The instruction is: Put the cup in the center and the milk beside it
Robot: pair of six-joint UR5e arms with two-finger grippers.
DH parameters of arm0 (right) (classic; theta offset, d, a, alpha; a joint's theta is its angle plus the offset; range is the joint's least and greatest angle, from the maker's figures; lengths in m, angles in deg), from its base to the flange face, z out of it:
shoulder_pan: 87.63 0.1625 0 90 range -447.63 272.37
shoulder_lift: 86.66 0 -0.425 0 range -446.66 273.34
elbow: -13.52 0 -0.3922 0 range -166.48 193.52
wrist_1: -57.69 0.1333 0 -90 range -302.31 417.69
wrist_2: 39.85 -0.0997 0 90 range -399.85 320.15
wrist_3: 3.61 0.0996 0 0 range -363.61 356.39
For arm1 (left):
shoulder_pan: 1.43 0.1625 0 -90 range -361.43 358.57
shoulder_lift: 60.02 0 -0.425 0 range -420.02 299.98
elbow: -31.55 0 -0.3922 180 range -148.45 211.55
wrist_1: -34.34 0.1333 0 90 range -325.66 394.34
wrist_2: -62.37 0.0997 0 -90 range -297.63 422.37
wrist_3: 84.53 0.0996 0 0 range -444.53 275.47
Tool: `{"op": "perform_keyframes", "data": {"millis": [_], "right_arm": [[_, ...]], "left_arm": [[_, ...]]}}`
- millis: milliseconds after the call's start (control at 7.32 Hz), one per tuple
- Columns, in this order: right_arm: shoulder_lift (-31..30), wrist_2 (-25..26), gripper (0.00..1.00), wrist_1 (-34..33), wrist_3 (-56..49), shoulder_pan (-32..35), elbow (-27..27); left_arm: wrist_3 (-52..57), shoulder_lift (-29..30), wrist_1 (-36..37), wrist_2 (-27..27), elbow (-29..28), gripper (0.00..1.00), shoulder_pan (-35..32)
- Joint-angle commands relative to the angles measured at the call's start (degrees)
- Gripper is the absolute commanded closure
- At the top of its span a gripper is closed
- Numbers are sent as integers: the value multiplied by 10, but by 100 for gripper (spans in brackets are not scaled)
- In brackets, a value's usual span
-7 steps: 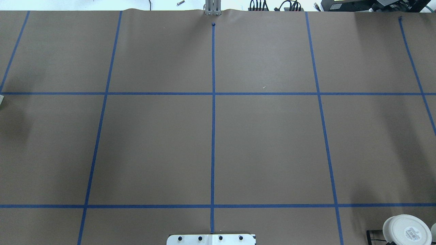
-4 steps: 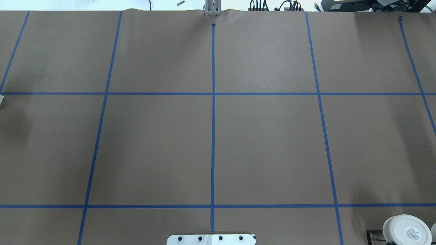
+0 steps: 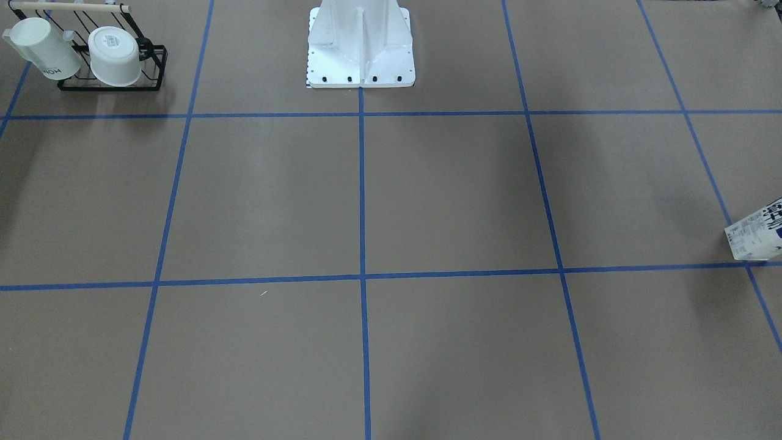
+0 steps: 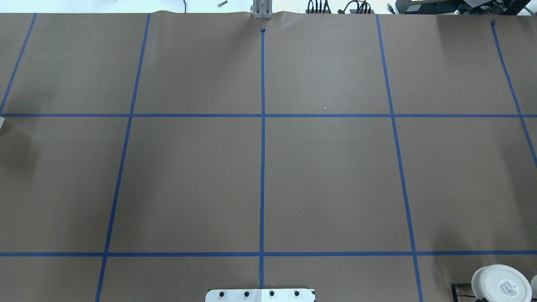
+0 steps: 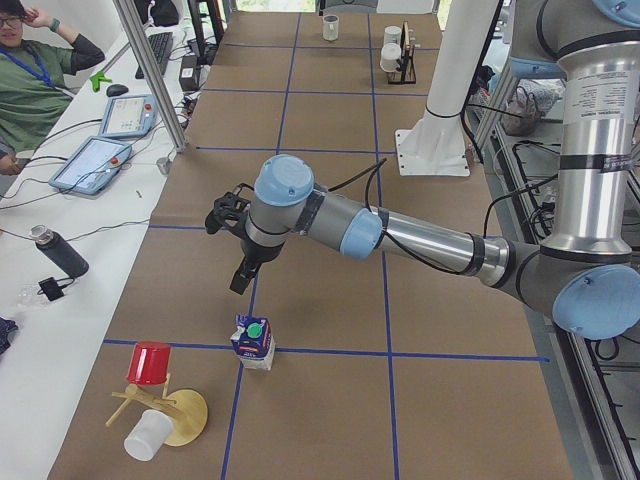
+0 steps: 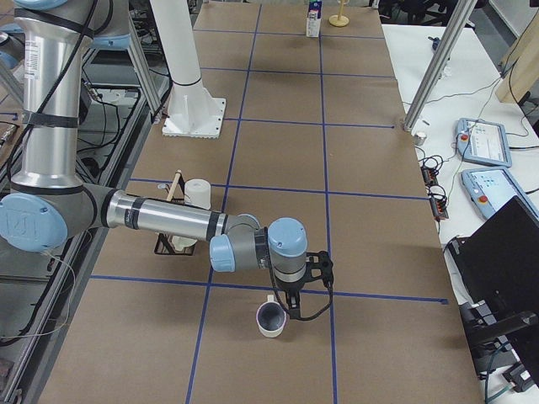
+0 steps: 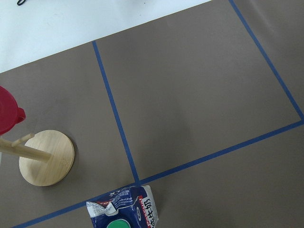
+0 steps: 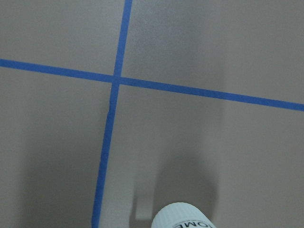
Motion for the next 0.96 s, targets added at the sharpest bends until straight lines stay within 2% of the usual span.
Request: {"op": "perform_keyframes", "data": {"millis": [0, 137, 273, 410, 683, 820], "right_arm": [[-48, 4, 0, 109, 20, -57, 1], [-84, 5, 0, 166, 11, -72, 1], [-103, 5, 7, 177, 4, -74, 11], [-105, 5, 14, 177, 0, -75, 16], [-113, 7, 27, 173, -96, -77, 13], [-110, 19, 34, 172, -100, -78, 12]], "left_arm": [[0, -2, 0, 0, 2, 1, 0], [0, -2, 0, 1, 1, 2, 0], [0, -2, 0, 0, 1, 1, 0], [0, -3, 0, 0, 1, 2, 0], [0, -8, 0, 0, 2, 2, 0], [0, -12, -14, 0, -2, 2, 0]]}}
